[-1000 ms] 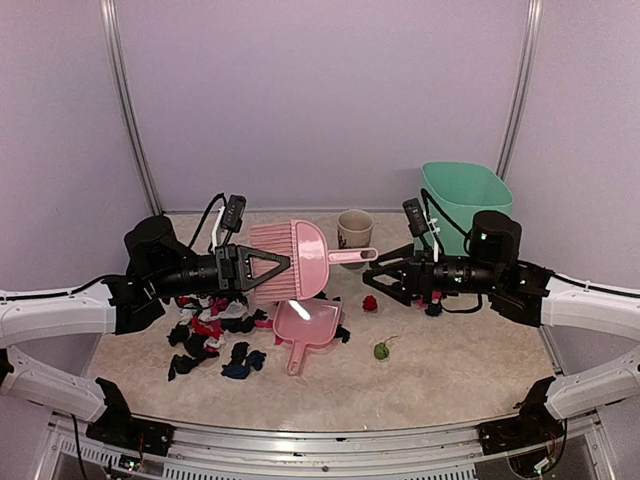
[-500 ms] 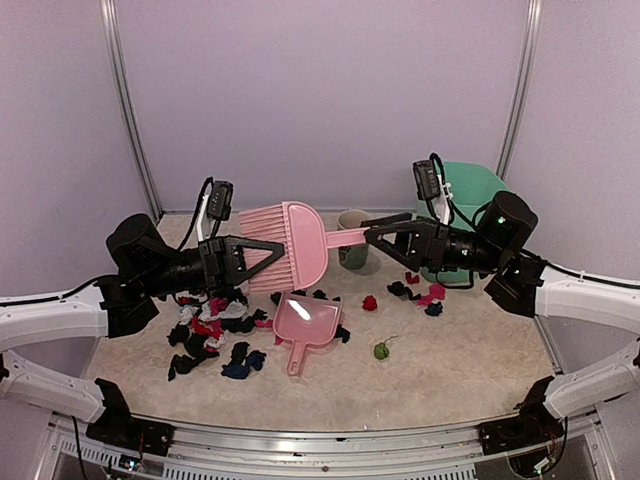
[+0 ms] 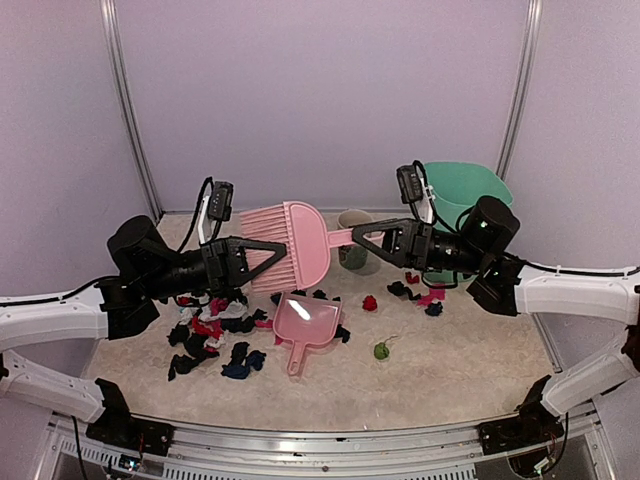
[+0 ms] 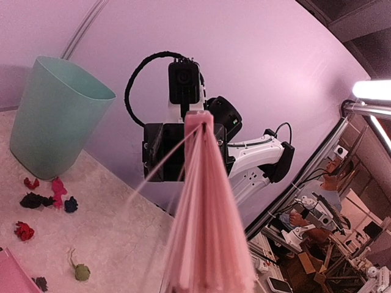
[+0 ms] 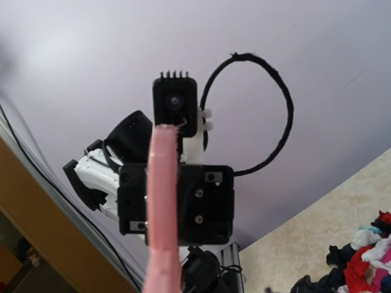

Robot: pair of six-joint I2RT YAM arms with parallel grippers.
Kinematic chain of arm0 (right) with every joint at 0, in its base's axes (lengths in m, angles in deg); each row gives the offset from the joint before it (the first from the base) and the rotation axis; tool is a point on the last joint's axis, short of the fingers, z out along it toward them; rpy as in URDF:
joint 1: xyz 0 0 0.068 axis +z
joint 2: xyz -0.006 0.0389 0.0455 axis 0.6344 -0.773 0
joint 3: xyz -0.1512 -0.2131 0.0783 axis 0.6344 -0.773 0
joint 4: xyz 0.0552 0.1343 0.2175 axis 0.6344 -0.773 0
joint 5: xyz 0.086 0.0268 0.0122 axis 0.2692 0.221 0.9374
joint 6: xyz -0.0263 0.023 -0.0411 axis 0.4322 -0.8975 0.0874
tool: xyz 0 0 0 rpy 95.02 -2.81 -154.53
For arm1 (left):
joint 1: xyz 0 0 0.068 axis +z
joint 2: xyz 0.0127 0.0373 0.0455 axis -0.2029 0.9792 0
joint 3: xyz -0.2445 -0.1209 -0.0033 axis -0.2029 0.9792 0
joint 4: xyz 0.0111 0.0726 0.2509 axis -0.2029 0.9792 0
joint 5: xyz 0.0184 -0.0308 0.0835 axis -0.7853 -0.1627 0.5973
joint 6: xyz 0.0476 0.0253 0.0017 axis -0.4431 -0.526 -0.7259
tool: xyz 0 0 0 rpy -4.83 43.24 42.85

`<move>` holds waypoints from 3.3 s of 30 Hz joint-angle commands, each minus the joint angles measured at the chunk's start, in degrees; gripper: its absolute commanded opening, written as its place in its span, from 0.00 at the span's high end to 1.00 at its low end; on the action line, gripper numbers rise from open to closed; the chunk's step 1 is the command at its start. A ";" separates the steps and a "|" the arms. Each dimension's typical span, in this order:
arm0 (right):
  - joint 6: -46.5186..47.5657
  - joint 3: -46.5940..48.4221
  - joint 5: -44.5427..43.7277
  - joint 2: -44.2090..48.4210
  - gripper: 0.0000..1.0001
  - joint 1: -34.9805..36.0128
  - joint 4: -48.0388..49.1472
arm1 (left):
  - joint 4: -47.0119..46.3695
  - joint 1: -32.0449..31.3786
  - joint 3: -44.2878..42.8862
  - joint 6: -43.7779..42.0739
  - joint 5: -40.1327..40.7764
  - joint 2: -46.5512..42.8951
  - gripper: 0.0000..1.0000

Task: Sweep away the paper scraps from the table
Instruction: Pass from the left arm to the right

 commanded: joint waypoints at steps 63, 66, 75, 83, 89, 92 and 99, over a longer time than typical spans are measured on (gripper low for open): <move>0.49 3.47 2.04 -2.10 0.81 1.43 -2.80 | 3.37 -0.34 -1.05 -4.72 2.36 -1.59 1.00; 0.47 3.55 1.65 -2.10 0.79 1.43 -3.47 | 3.63 -0.34 -1.04 -4.94 2.10 -1.72 1.00; 0.34 2.85 0.69 -1.77 0.73 1.43 -4.77 | 5.93 -0.35 -1.14 -5.77 1.87 -2.73 1.00; 0.16 2.37 -0.26 -1.65 0.70 1.26 -6.25 | 7.34 -0.42 -1.05 -6.36 2.24 -4.00 1.00; -0.01 2.16 0.37 -1.57 0.75 1.17 -6.19 | 7.65 -0.42 -1.15 -6.70 1.81 -3.69 1.00; -0.01 2.28 0.79 -1.58 0.78 1.17 -5.79 | 7.54 -0.42 -1.14 -6.79 1.49 -3.04 1.00; -0.41 3.21 3.16 -2.69 0.80 1.17 -5.52 | 7.35 -0.42 -0.97 -7.28 1.82 -2.86 1.00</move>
